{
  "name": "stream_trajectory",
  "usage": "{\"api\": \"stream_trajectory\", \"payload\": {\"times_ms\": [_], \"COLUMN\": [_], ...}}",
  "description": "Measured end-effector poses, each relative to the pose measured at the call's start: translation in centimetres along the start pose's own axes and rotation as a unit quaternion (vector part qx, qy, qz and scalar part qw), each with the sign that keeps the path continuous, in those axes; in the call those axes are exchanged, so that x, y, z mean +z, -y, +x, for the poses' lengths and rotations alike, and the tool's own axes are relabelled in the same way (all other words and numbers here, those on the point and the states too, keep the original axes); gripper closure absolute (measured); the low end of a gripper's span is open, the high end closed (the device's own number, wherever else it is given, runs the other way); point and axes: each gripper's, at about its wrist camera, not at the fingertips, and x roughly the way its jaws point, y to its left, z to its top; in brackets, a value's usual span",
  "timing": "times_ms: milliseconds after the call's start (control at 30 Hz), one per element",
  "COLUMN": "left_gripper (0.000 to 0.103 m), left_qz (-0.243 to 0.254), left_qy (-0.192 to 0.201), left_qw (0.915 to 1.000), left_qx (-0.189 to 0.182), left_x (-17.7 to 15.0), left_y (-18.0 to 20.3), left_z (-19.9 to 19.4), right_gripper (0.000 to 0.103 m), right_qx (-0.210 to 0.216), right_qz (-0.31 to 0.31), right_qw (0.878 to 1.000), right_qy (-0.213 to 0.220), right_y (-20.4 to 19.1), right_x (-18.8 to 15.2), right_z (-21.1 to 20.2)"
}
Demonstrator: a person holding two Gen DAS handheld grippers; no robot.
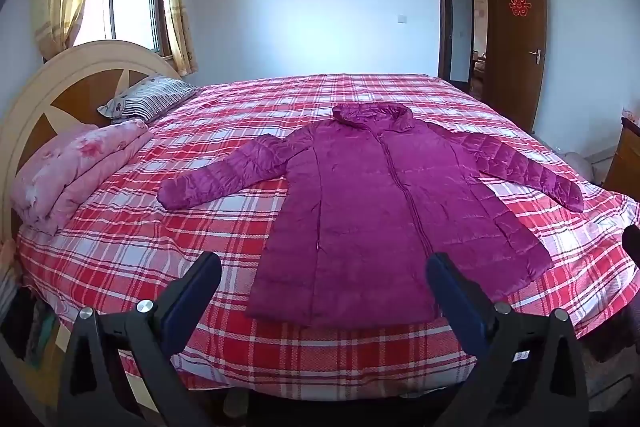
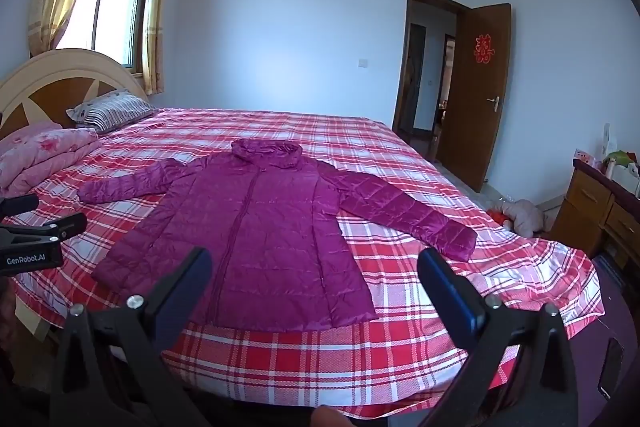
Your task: Fold large clothes
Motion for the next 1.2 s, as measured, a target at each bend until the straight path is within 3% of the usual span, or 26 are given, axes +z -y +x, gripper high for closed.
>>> {"api": "stream_trajectory", "payload": {"times_ms": [1200], "left_gripper": [0.001], "left_qz": [-0.013], "left_qy": [-0.002], "left_qw": [0.9999], "left_qx": [0.005], "left_x": [0.0], "left_y": [-1.3], "left_z": [0.5], "right_gripper": [0.000], "right_qx": [0.008], "right_qz": [0.003], "right_qw": [1.000], "right_qy": [-0.012], "right_y": [0.3], "right_x": [0.3], "right_z": [0.4]}}
